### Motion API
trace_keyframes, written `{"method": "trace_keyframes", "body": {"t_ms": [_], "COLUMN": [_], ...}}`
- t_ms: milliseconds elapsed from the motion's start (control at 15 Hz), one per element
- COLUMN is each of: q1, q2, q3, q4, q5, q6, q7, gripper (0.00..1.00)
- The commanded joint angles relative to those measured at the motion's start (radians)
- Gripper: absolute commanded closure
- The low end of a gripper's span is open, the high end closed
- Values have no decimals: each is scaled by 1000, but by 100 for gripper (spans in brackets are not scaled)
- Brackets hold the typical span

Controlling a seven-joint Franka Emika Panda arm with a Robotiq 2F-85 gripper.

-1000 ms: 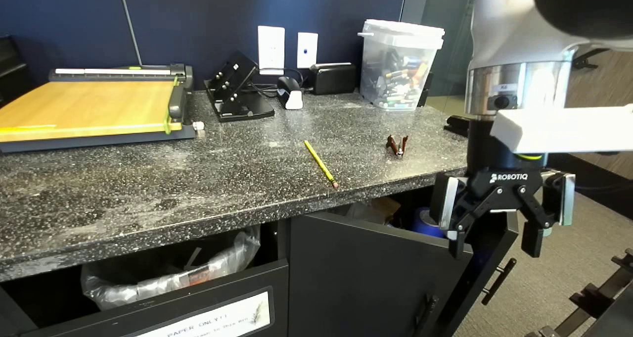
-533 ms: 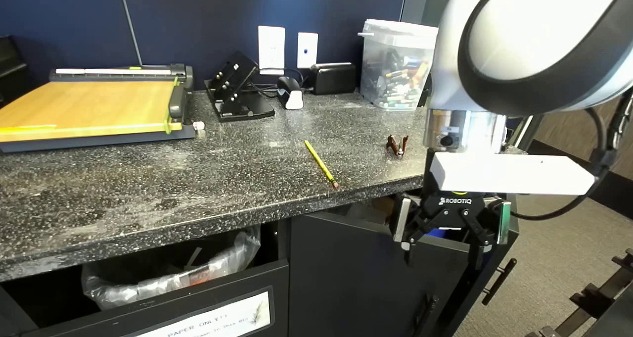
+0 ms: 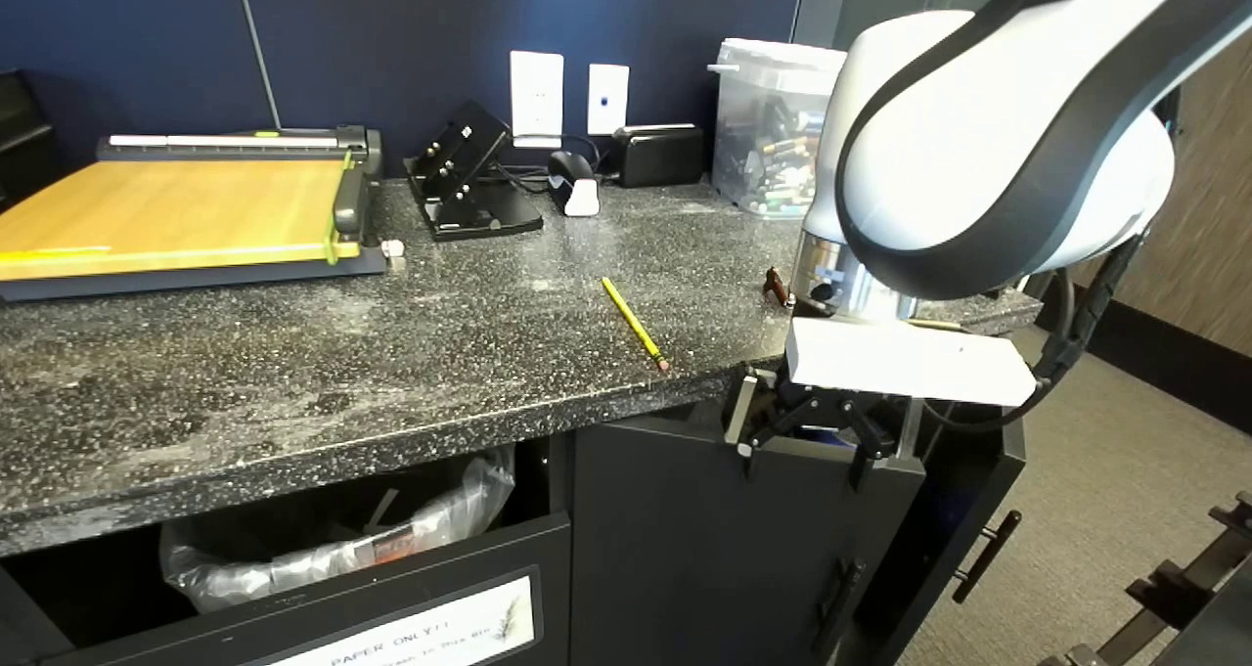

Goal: Close the left cabinet door

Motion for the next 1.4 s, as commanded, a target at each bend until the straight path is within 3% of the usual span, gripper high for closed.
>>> {"method": "trace_keyframes", "body": {"t_ms": [0, 400, 667, 733, 1000, 1333], "q1": [66, 197, 259, 272, 277, 181], "q2": [16, 96, 87, 74, -71, -262], "q3": [-65, -201, -248, -257, -273, -220], "q4": [-2, 4, -34, -45, -116, -158], "q5": [-14, 7, 50, 59, 25, -94], "q6": [187, 488, 507, 483, 158, -248], "q7": [26, 37, 18, 19, 16, -1], "gripper": [0, 0, 0, 0, 0, 0]}}
